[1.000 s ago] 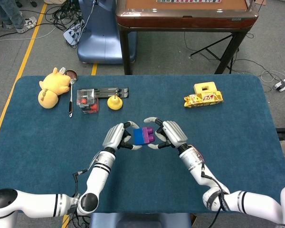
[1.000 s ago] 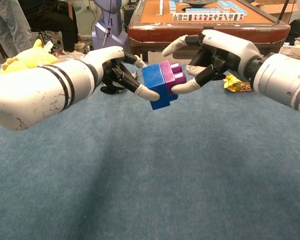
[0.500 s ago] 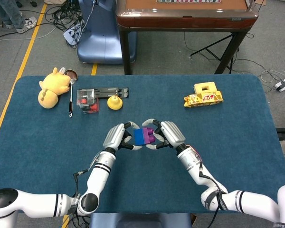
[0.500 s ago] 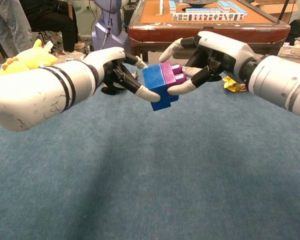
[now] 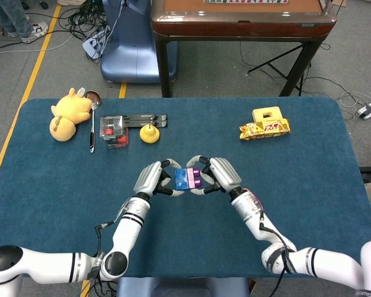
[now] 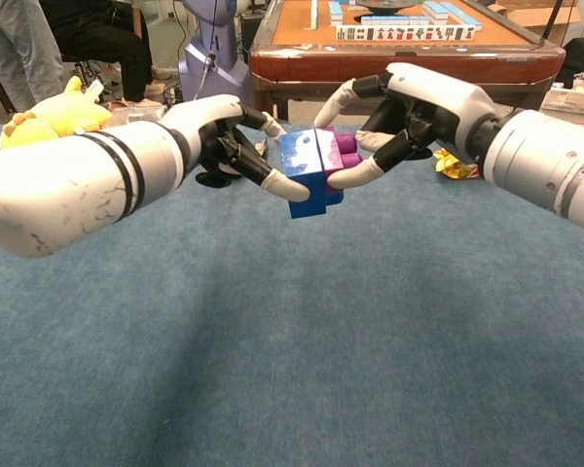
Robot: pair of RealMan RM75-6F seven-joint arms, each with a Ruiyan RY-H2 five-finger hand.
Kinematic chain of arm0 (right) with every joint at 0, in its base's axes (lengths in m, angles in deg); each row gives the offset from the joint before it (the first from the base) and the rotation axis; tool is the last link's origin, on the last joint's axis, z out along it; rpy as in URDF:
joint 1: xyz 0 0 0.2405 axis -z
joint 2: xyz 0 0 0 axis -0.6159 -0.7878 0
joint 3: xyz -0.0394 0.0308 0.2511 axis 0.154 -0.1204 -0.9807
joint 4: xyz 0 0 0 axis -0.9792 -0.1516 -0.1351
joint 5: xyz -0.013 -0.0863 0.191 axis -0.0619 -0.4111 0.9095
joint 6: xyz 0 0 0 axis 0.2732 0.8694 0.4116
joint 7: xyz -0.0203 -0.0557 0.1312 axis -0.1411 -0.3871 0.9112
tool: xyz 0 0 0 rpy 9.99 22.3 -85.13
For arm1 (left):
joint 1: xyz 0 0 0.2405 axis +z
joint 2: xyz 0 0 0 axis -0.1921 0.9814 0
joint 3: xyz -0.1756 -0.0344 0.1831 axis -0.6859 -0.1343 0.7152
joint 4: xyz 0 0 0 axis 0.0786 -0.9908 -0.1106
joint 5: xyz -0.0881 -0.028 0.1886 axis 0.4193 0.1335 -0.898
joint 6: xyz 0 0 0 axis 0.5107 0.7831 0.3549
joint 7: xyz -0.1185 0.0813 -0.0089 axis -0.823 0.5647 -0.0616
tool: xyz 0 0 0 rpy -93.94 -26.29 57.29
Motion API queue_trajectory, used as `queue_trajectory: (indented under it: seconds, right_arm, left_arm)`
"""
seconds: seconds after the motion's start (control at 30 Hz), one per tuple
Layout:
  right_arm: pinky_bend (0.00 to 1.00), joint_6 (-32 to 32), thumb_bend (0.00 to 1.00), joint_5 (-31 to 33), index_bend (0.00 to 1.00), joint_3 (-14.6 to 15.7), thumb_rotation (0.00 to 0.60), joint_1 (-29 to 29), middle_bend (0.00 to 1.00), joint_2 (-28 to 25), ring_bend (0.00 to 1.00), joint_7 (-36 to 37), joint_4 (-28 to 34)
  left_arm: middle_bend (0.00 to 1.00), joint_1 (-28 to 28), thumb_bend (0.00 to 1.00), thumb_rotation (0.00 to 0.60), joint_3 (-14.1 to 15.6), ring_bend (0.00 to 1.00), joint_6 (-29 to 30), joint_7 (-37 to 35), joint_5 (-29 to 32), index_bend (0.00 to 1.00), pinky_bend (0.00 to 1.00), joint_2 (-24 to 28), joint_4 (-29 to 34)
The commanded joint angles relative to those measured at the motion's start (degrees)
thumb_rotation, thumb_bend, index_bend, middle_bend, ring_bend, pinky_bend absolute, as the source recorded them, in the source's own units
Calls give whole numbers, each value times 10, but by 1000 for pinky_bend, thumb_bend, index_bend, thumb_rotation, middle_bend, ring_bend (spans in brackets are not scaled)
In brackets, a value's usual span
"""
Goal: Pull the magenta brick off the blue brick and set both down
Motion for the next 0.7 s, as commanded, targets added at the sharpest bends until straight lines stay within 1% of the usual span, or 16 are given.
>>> queue_trajectory:
  seconds: [0.03,0.33,0.5,0.7]
  right_arm:
    - [1000,-1,56,-2,469,1,600,-1,1000,2,1000,2,-2]
    - [1000,3,188,-10,479,1,600,-2,1000,5,1000,7,-7]
    - [1000,4,292,-12,497,1,600,-2,1000,5,1000,10,-8]
    - [1000,4,393,-13,524,1,600,-2,1000,5,1000,13,-9]
  left_arm:
    - [1000,0,40,600,0,954,0,-1,-1,664,1000,1,1]
    - [1000,0,40,600,1,954,-5,-5,-2,664,1000,2,3]
    - [1000,-1,40,600,2,954,-5,-6,-3,664,1000,2,2]
    - [1000,-1,39,600,2,954,-5,-8,-3,664,1000,2,2]
